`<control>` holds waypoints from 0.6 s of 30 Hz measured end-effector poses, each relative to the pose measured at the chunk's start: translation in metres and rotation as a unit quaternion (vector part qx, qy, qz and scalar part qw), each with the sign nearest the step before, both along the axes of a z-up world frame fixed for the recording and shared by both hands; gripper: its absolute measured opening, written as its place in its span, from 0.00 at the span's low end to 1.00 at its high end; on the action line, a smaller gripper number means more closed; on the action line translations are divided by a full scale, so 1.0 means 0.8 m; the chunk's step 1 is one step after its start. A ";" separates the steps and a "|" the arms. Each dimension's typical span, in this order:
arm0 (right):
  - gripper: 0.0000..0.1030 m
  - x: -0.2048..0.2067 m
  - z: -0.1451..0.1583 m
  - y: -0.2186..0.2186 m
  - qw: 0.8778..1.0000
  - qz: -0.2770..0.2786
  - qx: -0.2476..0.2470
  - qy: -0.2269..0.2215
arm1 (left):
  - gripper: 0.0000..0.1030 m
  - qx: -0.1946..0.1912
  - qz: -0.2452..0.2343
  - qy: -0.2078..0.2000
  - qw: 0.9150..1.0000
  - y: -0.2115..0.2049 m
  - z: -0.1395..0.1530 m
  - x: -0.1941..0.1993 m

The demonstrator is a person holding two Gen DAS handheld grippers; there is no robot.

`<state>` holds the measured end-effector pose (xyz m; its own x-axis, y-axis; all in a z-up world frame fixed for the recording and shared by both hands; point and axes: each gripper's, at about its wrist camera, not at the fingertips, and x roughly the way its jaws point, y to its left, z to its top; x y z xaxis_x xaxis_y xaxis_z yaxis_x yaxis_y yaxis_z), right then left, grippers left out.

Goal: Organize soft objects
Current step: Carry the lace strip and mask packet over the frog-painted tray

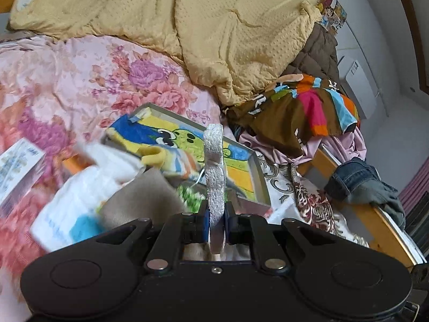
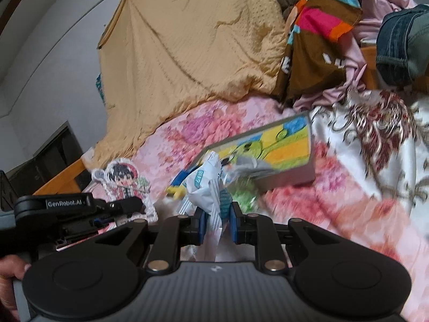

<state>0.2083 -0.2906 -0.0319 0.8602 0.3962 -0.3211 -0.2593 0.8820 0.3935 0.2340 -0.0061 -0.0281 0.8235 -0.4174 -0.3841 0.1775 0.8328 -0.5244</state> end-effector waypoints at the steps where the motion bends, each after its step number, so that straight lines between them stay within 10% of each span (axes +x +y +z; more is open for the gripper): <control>1: 0.20 0.008 0.003 -0.003 1.000 -0.006 -0.003 -0.001 | 0.11 -0.001 -0.006 0.004 1.000 -0.001 0.001 0.012; 18: 0.20 0.172 -0.001 -0.044 0.992 -0.120 -0.038 -0.001 | 0.11 0.023 -0.059 0.038 0.997 -0.080 0.015 0.193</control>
<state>0.3457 -0.3258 -0.0331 0.9272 0.1551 -0.3409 -0.0392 0.9454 0.3236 0.3881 -0.0702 -0.0162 0.7375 -0.4901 -0.4646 0.2360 0.8316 -0.5027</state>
